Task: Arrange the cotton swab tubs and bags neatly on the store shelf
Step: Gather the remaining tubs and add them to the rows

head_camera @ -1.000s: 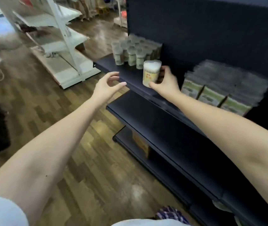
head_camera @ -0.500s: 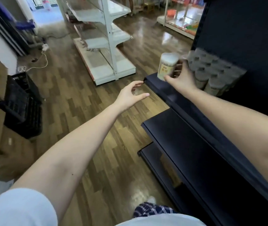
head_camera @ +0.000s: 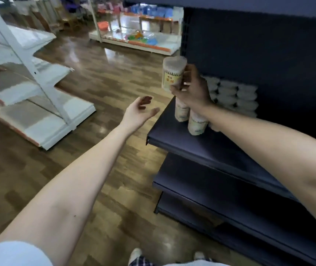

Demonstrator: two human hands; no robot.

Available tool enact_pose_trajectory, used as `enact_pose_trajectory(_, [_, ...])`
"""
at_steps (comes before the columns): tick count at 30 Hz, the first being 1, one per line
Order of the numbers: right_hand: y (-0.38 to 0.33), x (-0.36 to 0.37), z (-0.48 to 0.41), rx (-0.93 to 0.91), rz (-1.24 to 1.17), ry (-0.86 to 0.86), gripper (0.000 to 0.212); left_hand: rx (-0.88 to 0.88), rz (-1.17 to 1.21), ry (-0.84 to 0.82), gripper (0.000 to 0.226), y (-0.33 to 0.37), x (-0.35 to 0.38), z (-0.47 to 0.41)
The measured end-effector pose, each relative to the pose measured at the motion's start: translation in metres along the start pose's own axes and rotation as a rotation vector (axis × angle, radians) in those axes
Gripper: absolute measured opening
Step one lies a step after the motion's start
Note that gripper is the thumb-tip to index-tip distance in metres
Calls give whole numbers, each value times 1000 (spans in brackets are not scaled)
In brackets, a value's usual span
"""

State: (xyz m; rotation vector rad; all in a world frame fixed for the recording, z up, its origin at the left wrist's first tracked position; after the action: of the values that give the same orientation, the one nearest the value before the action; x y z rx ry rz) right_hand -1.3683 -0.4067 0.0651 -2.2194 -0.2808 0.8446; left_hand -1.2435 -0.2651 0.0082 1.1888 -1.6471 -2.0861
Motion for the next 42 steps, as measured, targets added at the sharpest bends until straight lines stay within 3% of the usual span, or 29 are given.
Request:
enact_pose_trajectory(4, [8,-16,4,139,123,149,62,129,-97,-272,52,5,18,-29])
enact_pose_trajectory(7, [7,-42,24,231,169,288,63,221,-137,-331,40,13,23,-45])
enact_pose_trajectory(10, [12,-71,61,355,228,385,60,318,-14,-296,26,23,42,-40])
enact_pose_trajectory(15, [18,-92,117,427,336,412,59,391,116,-200,39,24,74,-9])
enact_pose_trajectory(20, [18,-82,134,426,318,504,64,400,78,-140,42,23,79,5])
enact_pose_trajectory(34, [46,-32,155,636,551,268,69,203,63,-170,54,6,88,22])
enact_pose_trajectory(42, [42,-39,166,560,396,251,73,209,-3,-193,52,7,82,30])
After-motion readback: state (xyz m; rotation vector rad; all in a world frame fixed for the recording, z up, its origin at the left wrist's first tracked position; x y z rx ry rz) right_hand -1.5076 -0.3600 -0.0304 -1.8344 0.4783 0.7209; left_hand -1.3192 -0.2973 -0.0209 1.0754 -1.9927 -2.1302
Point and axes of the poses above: each hand's wrist, its own z-axis away from the middle knuckle, its own x-axis out of the palm, y = z × x, the point moved 3 cm from there along -z, towards the middle knuckle, and after that the axes turned 8 degrees about -x, right-handed, at the moved point
